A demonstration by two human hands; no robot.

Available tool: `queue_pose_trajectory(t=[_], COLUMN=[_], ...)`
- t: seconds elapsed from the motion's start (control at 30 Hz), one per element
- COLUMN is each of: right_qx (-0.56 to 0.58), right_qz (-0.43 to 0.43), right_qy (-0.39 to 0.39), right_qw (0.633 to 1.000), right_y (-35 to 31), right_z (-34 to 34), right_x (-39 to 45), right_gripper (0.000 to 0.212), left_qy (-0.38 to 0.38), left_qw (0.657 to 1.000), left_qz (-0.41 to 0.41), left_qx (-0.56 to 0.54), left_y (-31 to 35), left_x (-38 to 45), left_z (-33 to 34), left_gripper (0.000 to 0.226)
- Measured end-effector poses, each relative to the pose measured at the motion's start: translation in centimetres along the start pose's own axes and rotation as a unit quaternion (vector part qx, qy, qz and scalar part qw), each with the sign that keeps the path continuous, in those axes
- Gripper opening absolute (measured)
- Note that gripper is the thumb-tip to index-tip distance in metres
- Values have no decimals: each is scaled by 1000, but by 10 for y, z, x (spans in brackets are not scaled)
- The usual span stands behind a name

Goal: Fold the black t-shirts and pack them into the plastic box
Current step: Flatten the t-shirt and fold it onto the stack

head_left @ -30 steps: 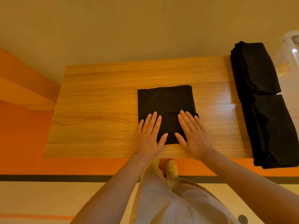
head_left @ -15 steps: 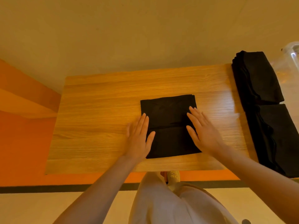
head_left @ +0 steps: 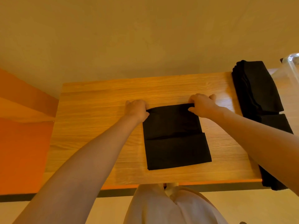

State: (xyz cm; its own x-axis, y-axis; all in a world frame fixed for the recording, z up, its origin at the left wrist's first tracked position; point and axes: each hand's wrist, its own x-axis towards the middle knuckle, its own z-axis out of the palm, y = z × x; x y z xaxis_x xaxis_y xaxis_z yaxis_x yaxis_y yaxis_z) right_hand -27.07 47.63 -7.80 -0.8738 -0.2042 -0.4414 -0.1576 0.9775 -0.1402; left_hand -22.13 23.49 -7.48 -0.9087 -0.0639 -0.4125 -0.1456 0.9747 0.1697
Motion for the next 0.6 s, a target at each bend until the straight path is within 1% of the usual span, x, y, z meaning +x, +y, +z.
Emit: queue_pose_trajectory(t=[0.07, 0.13, 0.23, 0.3, 0.37, 0.47, 0.5, 0.53, 0.6], right_qx=[-6, -14, -19, 14, 58, 134, 154, 165, 175], right_qz=[18, 9, -21, -27, -29, -22, -22, -27, -44], right_qy=[-38, -54, -39, -31, -22, -18, -22, -24, -18], right_qw=[999, 998, 999, 999, 998, 991, 988, 986, 983], right_y=[-3, -6, -6, -4, 0, 8, 11, 15, 21], right_z=[-5, -8, -10, -10, -9, -13, -15, -17, -23], right_x=[4, 5, 3, 0, -1, -5, -6, -9, -19], right_gripper=[20, 16, 12, 10, 13, 36, 39, 38, 30], left_qy=[-21, -25, -14, 0, 14, 37, 45, 56, 75], left_qw=[1000, 1000, 1000, 999, 998, 995, 993, 990, 983], left_qz=[-12, -10, -5, -8, -6, 0, 3, 8, 16], left_qx=[4, 0, -18, -37, -60, -94, -108, -126, -168], left_y=[0, 1, 0, 0, 0, -1, -1, -2, -3], left_x=[1, 0, -3, -6, -11, -19, -21, -25, -34], left_z=[-3, -4, -4, -6, -8, -11, -12, -13, -15], left_gripper=[9, 8, 5, 9, 11, 9, 6, 6, 9])
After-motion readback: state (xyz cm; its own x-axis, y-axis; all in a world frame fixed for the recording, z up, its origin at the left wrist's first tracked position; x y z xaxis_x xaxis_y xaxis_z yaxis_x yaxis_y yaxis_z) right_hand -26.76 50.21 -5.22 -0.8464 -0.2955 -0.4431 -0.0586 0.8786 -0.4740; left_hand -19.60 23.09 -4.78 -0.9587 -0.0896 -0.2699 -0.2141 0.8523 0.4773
